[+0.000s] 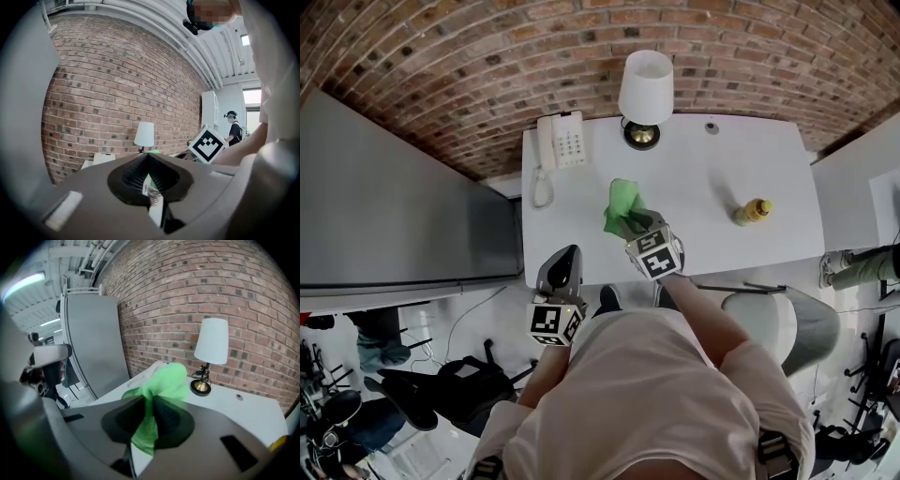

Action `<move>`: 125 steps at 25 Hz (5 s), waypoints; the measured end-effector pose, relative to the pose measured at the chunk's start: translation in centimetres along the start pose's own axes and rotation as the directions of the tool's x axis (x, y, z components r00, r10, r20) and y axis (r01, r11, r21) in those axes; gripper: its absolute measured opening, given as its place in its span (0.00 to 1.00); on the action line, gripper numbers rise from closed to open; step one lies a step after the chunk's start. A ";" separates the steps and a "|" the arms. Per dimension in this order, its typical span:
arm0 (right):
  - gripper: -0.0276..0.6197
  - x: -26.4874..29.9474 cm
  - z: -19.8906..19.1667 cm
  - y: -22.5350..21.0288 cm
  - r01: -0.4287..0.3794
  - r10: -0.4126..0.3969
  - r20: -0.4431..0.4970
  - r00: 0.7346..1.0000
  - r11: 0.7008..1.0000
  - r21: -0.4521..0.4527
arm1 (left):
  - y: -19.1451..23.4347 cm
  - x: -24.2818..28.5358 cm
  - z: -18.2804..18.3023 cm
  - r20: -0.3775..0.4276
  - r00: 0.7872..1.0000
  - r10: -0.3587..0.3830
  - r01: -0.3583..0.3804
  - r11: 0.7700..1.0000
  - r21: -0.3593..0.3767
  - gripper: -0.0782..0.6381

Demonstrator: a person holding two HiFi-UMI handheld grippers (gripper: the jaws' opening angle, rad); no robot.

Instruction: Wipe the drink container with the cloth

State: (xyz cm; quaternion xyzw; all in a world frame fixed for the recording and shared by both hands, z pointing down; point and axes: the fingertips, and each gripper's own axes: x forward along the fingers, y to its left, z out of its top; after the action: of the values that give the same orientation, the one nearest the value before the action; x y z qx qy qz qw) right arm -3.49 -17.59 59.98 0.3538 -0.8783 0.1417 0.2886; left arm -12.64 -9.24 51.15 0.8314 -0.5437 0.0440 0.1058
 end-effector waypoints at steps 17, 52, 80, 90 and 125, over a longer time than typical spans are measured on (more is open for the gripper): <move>0.14 -2.1 4.0 1.8 -0.148 0.129 0.180 0.975 0.984 0.096 | 2.2 -0.5 0.4 0.019 0.998 0.055 -0.055 0.998 -0.002 0.12; 0.14 5.1 1.5 -3.1 -0.009 -0.001 -0.117 0.993 0.996 -0.090 | 1.6 -0.7 -0.5 -0.003 0.999 0.043 -0.043 0.999 -0.026 0.12; 0.14 -0.3 3.1 3.6 -0.161 0.160 -0.061 0.985 0.987 -0.019 | 1.2 -1.3 -0.6 -0.002 0.999 0.041 -0.041 0.998 -0.040 0.12; 0.14 -4.8 2.1 -3.8 -0.007 0.008 -0.040 0.999 0.999 0.037 | 0.4 -0.9 -0.7 -0.009 1.000 0.001 -0.001 1.000 -0.030 0.12; 0.14 -0.9 -3.4 -0.9 -0.056 0.067 -0.184 0.981 0.996 0.064 | 0.3 -1.2 -0.7 0.000 1.000 0.016 -0.016 1.000 -0.025 0.12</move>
State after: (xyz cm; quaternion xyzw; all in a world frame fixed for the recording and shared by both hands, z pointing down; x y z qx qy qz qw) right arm -0.91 -16.23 62.20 0.3198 -0.8535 0.2087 0.3544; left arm -13.33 -8.11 51.63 0.8255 -0.5511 0.0377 0.1157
